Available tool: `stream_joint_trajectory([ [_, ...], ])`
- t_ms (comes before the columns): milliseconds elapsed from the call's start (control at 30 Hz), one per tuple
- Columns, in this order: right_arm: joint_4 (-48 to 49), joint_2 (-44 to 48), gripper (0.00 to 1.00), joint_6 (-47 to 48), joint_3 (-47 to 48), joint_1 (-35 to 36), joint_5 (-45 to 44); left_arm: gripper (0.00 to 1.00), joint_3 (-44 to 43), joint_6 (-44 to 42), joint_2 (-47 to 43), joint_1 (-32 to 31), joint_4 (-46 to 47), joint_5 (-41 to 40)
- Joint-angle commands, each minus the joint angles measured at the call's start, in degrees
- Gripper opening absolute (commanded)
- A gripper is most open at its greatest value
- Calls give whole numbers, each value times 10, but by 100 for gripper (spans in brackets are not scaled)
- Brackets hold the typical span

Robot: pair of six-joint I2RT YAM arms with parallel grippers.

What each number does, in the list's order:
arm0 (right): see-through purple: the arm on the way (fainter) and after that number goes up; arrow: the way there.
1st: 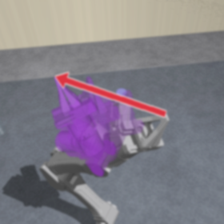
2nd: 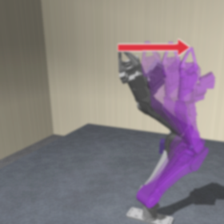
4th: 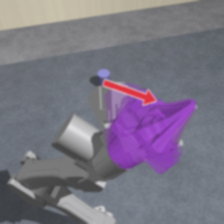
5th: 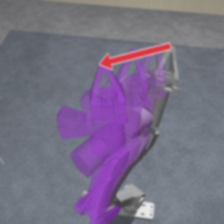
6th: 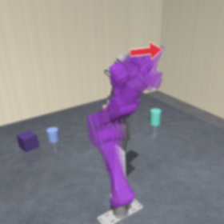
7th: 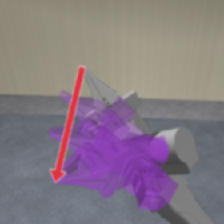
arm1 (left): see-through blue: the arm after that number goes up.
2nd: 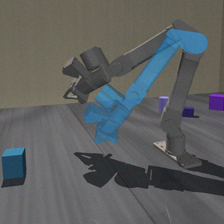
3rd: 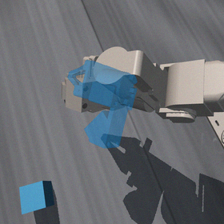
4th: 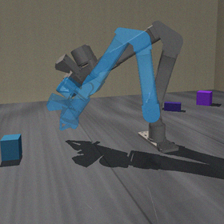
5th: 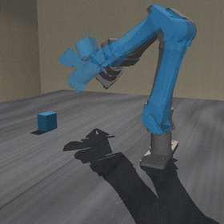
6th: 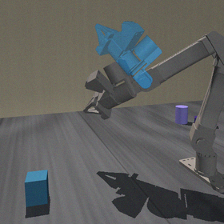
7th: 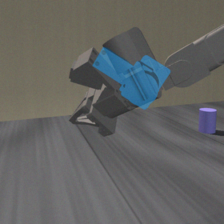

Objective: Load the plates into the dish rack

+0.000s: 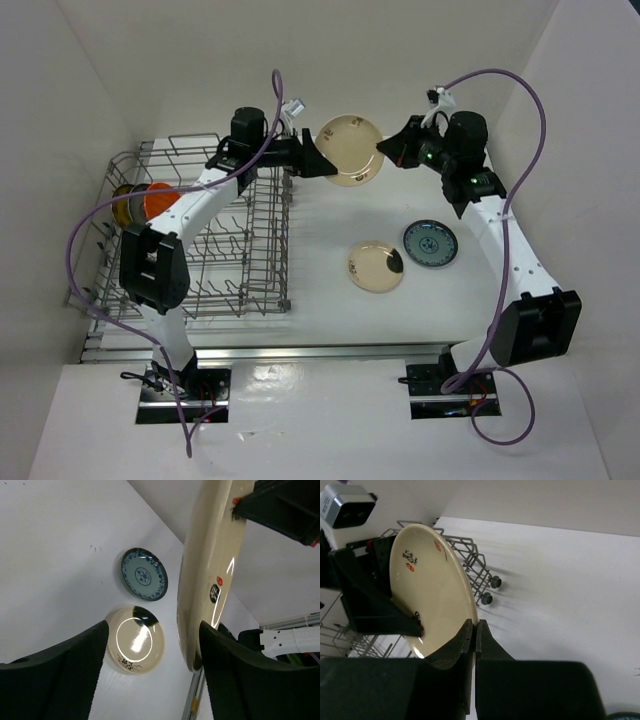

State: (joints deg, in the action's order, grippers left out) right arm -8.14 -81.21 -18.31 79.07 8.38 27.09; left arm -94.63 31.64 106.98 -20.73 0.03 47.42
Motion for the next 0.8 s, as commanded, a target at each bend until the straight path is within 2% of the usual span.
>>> stream_joint_trajectory([
  [0, 16, 25, 0, 6, -7, 16, 16, 77, -21, 4, -16, 7, 34, 24],
  [67, 16, 25, 0, 6, -7, 23, 16, 74, -21, -1, -16, 12, 34, 24],
  [167, 11, 25, 0, 6, -12, 29, 16, 60, -32, -8, -16, 17, 22, 24],
  [233, 6, 25, 0, 12, -12, 35, 16, 40, -32, -8, -16, 17, 22, 24],
  [267, 6, 19, 0, 12, -12, 35, 16, 17, -32, -8, -16, 17, 22, 31],
  [300, 6, 19, 0, 12, -12, 35, 16, 6, -32, -8, -16, 17, 22, 38],
  [333, 6, 19, 3, 12, -12, 35, 16, 0, -38, -8, -16, 17, 15, 38],
  [433, -6, 5, 28, 17, -7, 35, 22, 0, -43, -18, -21, 23, -2, 38],
  [467, -6, -2, 51, 17, -7, 35, 13, 0, -43, -18, -26, 37, -2, 20],
  [500, -12, -2, 67, 17, -7, 35, 6, 0, -37, -18, -43, 46, -8, 14],
  [533, -12, -2, 80, 17, -7, 35, -6, 0, -37, -18, -54, 57, -8, 8],
  [600, -12, 14, 100, 27, -19, 35, -47, 0, -30, -18, -91, 102, -22, -4],
  [767, 11, 43, 100, 39, -67, 35, -109, 0, 13, -52, -190, 208, -72, -59],
])
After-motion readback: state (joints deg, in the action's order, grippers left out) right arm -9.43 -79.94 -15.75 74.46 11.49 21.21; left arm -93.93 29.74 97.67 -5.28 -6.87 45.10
